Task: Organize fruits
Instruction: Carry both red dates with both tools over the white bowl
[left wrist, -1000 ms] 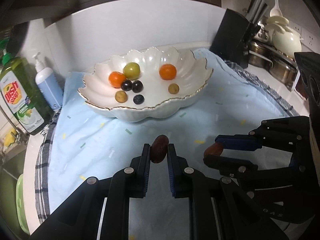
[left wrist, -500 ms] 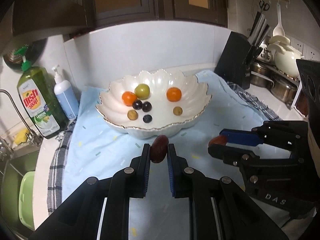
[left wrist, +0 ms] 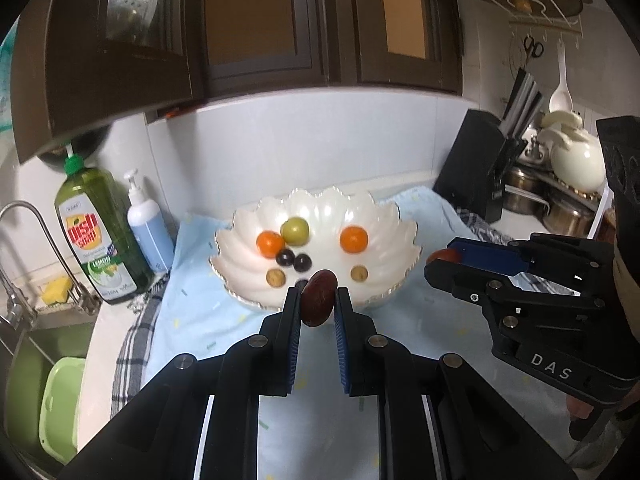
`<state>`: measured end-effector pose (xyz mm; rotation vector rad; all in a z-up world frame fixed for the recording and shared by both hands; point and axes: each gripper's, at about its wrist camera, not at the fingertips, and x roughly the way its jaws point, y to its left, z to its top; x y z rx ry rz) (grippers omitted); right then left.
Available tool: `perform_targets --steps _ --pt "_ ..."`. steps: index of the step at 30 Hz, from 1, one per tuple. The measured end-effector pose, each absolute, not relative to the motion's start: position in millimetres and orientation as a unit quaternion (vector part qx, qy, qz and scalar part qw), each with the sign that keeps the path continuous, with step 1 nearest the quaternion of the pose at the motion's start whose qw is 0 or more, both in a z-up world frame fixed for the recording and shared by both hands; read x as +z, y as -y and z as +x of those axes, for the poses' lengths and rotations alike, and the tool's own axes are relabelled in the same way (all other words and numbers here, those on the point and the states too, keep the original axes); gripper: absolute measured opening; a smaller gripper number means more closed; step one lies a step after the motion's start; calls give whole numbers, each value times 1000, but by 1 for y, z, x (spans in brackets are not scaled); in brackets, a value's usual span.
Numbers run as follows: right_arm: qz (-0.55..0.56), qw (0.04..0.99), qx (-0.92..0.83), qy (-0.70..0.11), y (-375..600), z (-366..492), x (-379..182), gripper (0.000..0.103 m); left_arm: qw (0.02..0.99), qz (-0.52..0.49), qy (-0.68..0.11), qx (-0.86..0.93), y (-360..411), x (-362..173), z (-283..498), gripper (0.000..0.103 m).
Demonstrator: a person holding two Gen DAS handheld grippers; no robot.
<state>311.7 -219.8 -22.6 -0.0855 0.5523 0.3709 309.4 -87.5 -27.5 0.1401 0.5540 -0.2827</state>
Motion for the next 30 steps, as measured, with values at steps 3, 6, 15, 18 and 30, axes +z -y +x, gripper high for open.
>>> perform_targets --steps 3,6,15,18,30 --pt "-42 948 175 -261 223 316 -15 27 954 69 -260 -135 90 -20 313 17" --pt "-42 952 170 -253 225 322 -8 27 956 70 -251 -133 93 -15 319 17" --pt "-37 956 167 -239 230 345 4 27 960 66 -234 -136 99 0 346 17" --pt "-35 955 167 -240 231 356 5 27 960 66 -233 -138 102 2 355 17" --pt "-37 953 153 -258 236 415 5 27 958 67 -242 -137 113 4 408 17"
